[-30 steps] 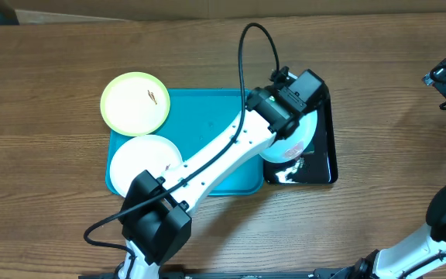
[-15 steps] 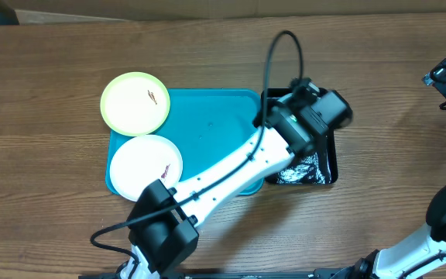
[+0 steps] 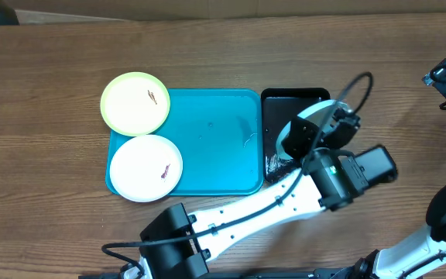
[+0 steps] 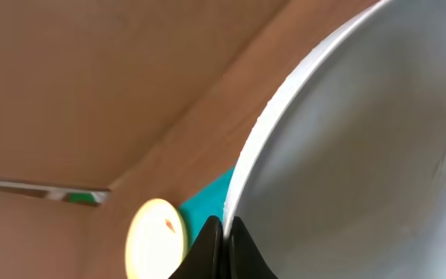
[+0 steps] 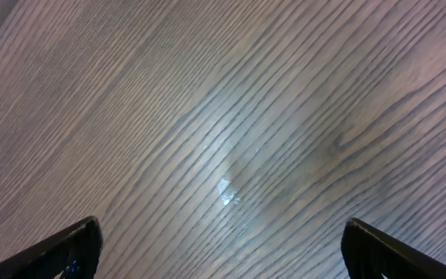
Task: Clean dirty plates on tray and stack at the side
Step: 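Lift the light-blue plate with left gripper and tip it over black tray, then carry the light-blue plate to the table's left side and release it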
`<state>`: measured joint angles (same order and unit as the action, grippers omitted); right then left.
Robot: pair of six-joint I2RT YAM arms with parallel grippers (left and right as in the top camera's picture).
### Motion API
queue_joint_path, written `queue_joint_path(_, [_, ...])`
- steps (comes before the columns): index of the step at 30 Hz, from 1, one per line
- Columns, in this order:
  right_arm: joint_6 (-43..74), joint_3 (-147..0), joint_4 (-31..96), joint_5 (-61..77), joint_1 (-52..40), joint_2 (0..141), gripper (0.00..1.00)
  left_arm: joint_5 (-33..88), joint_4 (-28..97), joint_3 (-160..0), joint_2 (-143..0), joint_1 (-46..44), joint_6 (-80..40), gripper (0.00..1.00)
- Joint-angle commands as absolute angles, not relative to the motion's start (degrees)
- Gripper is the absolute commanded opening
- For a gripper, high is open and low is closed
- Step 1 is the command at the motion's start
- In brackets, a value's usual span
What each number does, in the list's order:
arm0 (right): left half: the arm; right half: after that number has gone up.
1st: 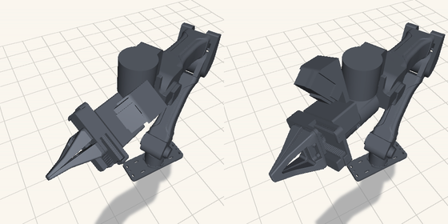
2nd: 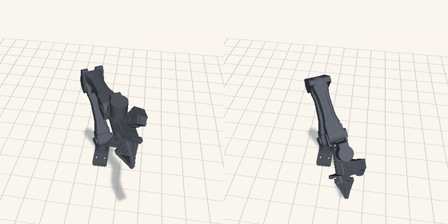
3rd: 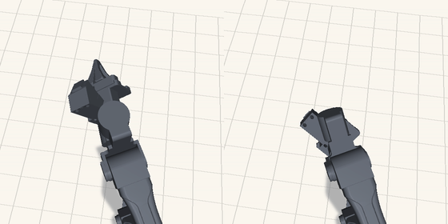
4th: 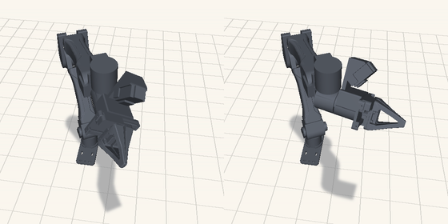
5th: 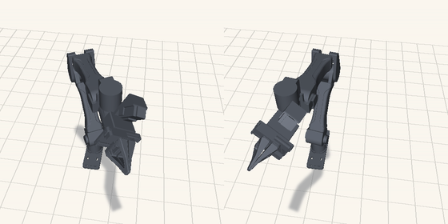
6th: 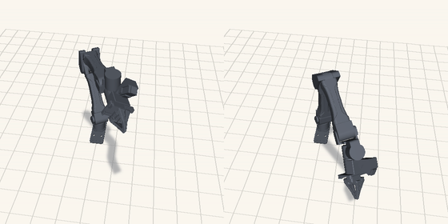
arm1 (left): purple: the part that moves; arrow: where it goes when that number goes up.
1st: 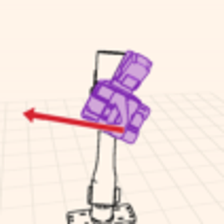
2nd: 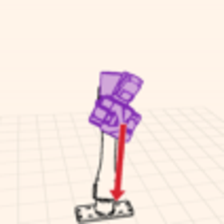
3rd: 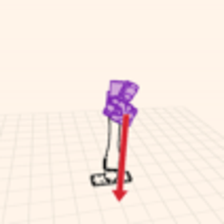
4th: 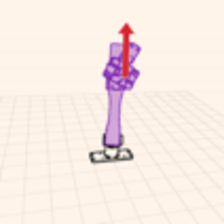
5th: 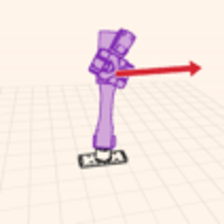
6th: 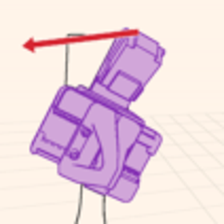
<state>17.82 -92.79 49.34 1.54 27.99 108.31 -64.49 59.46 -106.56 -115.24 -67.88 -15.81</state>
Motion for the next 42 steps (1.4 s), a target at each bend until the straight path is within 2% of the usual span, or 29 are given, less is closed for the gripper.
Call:
queue_joint_path(1, [18.04, -93.34, 49.12, 1.56, 28.14, 108.4, 1.0, -69.87, 59.09, -108.29, -113.32, -68.73, -15.18, 0.04])
queue_joint_path(14, [18.04, -93.34, 49.12, 1.56, 28.14, 108.4, 1.0, -68.79, 58.83, -108.29, -113.32, -68.93, -16.47, 0.04])
queue_joint_path(18, [18.04, -93.34, 49.12, 1.56, 28.14, 108.4, 1.0, -60.84, 58.89, -108.27, -113.34, -68.2, -18.44, 0.04])
queue_joint_path(23, [18.04, -93.34, 49.12, 1.56, 28.14, 108.4, 1.0, -42.52, 58.7, -108.05, -113.34, -64.73, -23.73, 0.04])
queue_joint_path(29, [18.04, -93.34, 49.12, 1.56, 28.14, 108.4, 1.0, -12.58, 56.14, -108.22, -113.34, -54.0, -22.0, 0.04])
queue_joint_path(36, [18.04, -93.34, 49.12, 1.56, 28.14, 108.4, 1.0, 24.53, 54.94, -108.2, -113.34, -31.46, -20.62, 0.04])
queue_joint_path(42, [18.04, -93.34, 49.12, 1.56, 28.14, 108.4, 1.0, 45.47, 56.03, -108.2, -113.34, -7.94, -21.5, 0.04])
